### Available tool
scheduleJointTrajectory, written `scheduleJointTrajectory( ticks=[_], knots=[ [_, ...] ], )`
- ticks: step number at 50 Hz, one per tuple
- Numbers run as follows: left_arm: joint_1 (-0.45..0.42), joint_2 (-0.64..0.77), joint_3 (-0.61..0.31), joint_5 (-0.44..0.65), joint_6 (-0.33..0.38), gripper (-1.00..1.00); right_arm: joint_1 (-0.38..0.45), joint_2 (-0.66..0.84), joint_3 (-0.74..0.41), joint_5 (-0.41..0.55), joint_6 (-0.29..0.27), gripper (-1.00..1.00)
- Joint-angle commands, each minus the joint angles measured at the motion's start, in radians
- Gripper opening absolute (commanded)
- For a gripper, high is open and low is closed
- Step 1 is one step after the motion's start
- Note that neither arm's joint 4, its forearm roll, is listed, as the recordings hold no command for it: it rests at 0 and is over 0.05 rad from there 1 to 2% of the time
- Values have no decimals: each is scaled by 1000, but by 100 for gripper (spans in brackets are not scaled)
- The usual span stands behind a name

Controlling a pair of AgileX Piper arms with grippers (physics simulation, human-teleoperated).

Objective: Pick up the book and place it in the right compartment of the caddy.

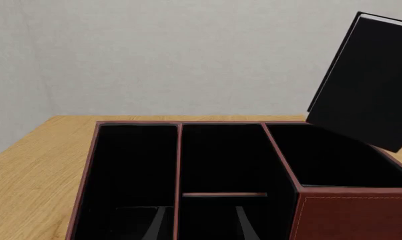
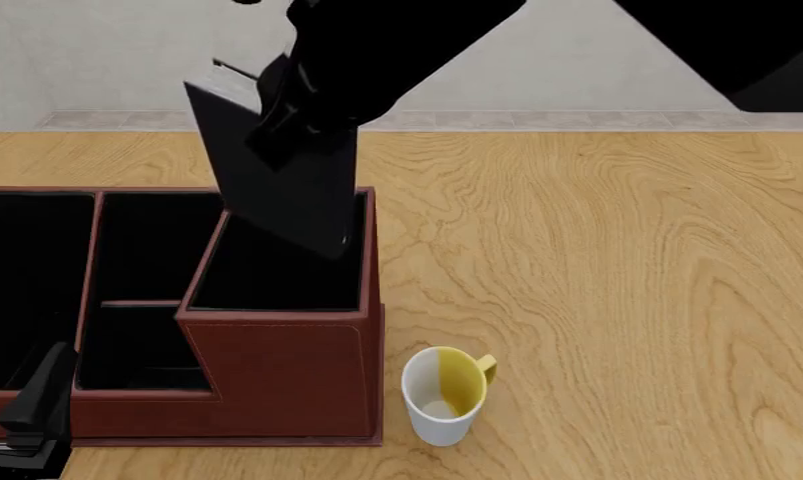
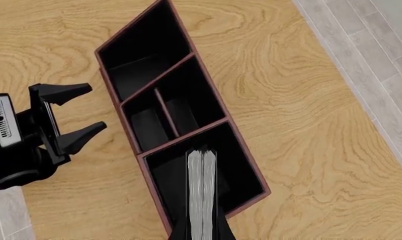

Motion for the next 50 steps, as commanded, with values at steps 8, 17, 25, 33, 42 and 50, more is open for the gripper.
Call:
scheduleJointTrajectory(
  ticks=[8,17,25,33,42,50],
  knots=[
    [0,0,0,0,0,100,14,-11,12,0,32,-100],
    [0,0,0,0,0,100,16,-11,25,0,38,-100],
    [0,0,0,0,0,100,20,-7,27,0,41,-100],
    [0,0,0,0,0,100,20,-3,42,0,38,-100],
    [0,0,0,0,0,100,24,5,38,0,40,-100],
    [0,0,0,0,0,100,33,18,22,0,58,-100]
  ],
)
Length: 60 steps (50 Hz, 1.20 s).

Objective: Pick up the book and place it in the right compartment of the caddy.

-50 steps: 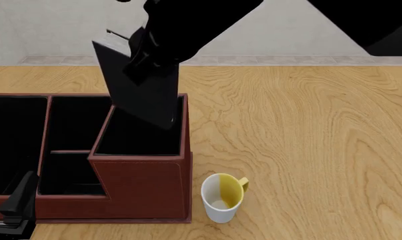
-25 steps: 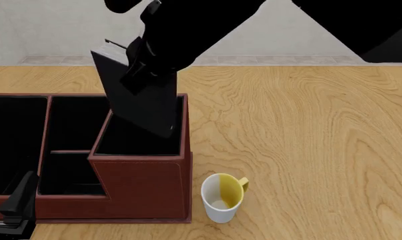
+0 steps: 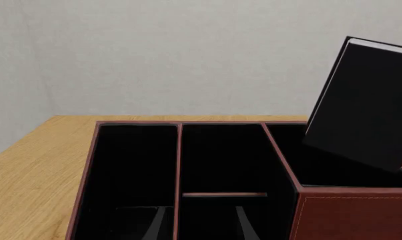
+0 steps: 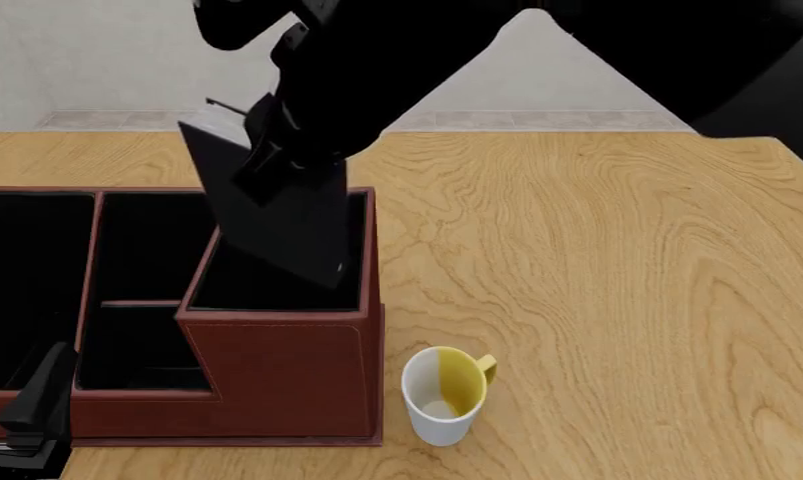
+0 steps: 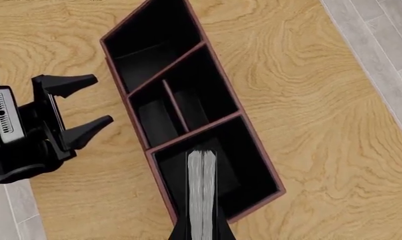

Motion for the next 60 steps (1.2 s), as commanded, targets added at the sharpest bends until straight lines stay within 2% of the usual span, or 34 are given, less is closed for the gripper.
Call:
scheduleJointTrajectory(
  ticks=[1,60],
  knots=[
    [0,0,0,0,0,100,12,7,-20,0,32,-100],
    [0,0,0,0,0,100,23,19,-13,0,83,-100]
  ],
)
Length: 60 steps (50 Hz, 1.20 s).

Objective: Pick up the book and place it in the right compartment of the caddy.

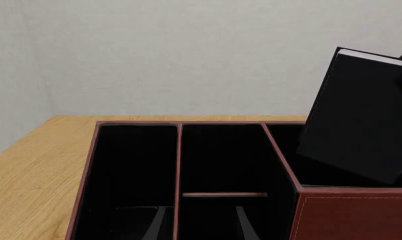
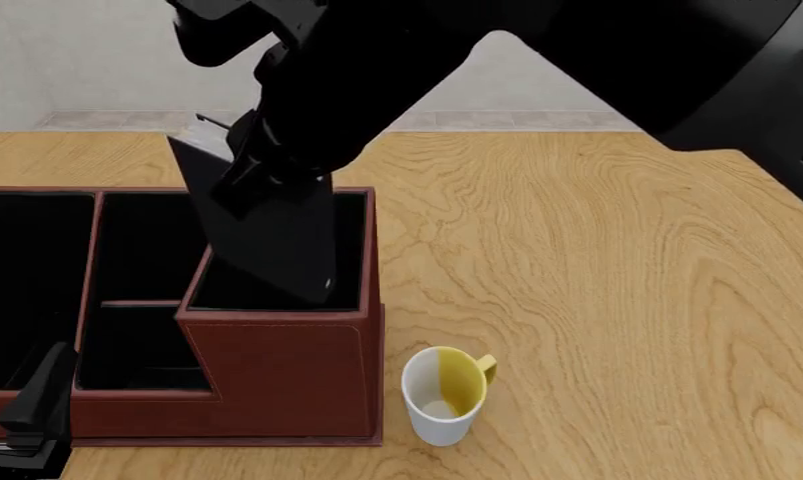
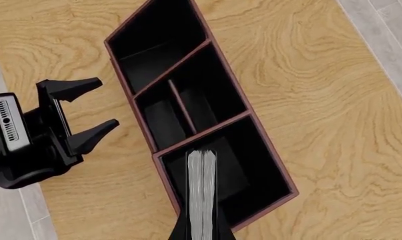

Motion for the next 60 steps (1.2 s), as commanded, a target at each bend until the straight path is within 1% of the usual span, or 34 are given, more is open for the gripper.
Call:
scheduleJointTrajectory(
  ticks=[1,22,27,40,60],
  knots=[
    [0,0,0,0,0,100,1,-5,-9,0,32,-100],
    [0,0,0,0,0,100,2,5,0,0,52,-100],
    [0,0,0,0,0,100,3,8,2,0,67,-100],
    [0,0,0,0,0,100,-3,19,7,0,84,-100],
    [0,0,0,0,0,100,-9,23,16,0,99,-100]
  ],
)
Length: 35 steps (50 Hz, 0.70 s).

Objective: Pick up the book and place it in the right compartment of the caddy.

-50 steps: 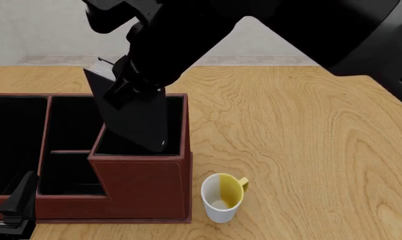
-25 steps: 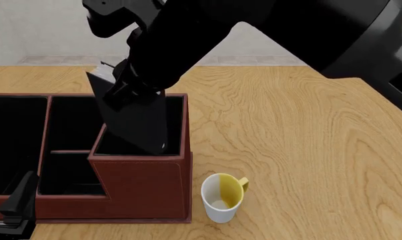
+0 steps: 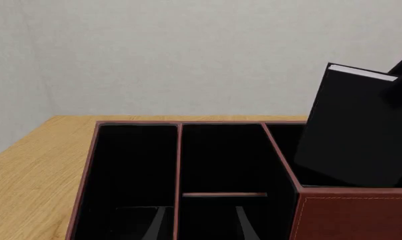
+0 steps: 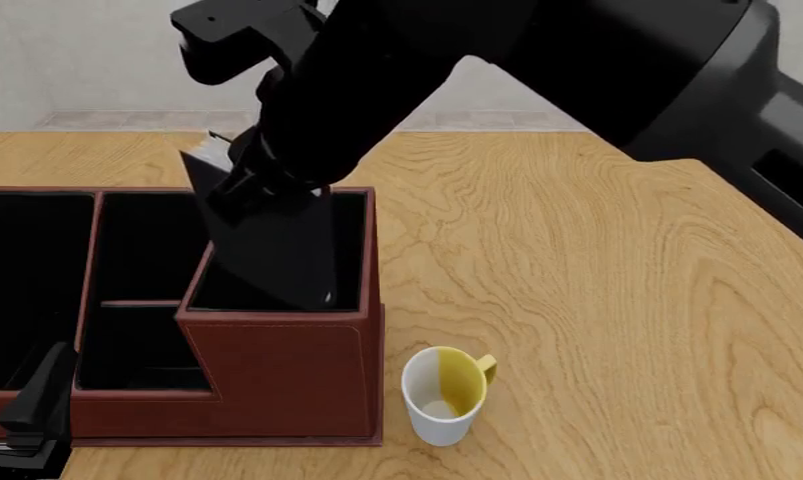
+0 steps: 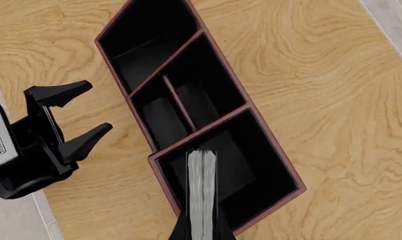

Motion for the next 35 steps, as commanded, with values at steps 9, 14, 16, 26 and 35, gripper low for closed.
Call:
scheduleJointTrajectory(
  ticks=[9,14,16,26,35],
  knots=[
    [0,0,0,0,0,100,-9,-1,9,0,31,-100],
    [0,0,0,0,0,100,-9,-2,15,-1,33,-100],
    [0,0,0,0,0,100,-13,-1,20,-3,31,-100],
    [0,0,0,0,0,100,-23,-7,55,-22,29,-100],
    [0,0,0,0,0,100,-34,-16,92,-45,32,-100]
  ],
)
